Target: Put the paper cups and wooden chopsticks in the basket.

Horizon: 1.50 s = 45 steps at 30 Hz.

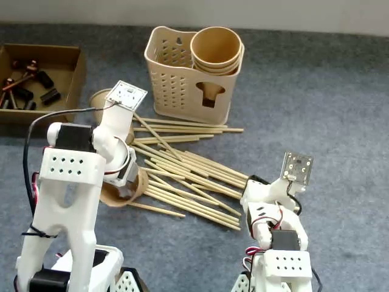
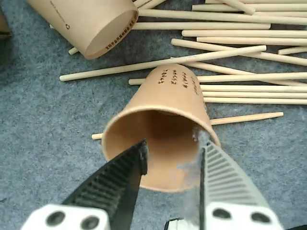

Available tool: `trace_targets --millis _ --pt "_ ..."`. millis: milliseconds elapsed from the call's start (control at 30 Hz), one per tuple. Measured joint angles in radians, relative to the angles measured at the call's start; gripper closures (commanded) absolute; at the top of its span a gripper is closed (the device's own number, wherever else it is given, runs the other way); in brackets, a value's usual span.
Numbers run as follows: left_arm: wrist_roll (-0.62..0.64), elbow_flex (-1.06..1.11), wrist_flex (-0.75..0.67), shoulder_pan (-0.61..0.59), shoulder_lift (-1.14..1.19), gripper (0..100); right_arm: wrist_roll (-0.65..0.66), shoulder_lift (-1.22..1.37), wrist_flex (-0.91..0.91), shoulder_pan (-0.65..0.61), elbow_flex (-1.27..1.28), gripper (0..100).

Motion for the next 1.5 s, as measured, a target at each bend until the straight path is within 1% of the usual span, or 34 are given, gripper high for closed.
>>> trace_targets --millis 67,133,200,367,533,633,767,867,1000,1333,1500 --pt "0.0 0.002 -0.008 -0.002 0.0 90 0.0 0.0 0.0 0.0 0.0 99.3" --pt "0.0 0.002 -0.009 0.0 0.0 91 0.0 0.0 0.0 0.0 0.0 99.3" --pt "0.0 0.002 -0.009 -0.002 0.0 89 0.0 0.0 0.0 0.0 0.0 99.3" --pt "0.0 -0.006 -0.006 -0.002 0.0 81 0.0 0.0 0.0 0.0 0.0 99.3" --pt "0.0 -0.124 0.077 -0.005 0.0 80 0.0 0.0 0.0 0.0 0.0 99.3" --pt "-0.005 -0.192 0.094 -0.069 0.0 80 0.0 0.0 0.0 0.0 0.0 99.3" --pt "-0.097 -0.207 0.1 -0.146 0.0 80 0.0 0.0 0.0 0.0 0.0 99.3" --pt "-0.141 -0.175 0.1 -0.193 0.0 80 0.0 0.0 0.0 0.0 0.0 99.3" --pt "-0.186 -0.089 0.035 -0.212 0.0 80 0.0 0.0 0.0 0.0 0.0 99.3" --pt "-0.195 0.069 -0.158 -0.224 0.002 81 0.0 0.0 0.0 0.0 0.0 99.3" --pt "-0.195 0.157 -0.233 -0.224 0.002 90 0.0 0.0 0.0 0.0 0.0 99.3"
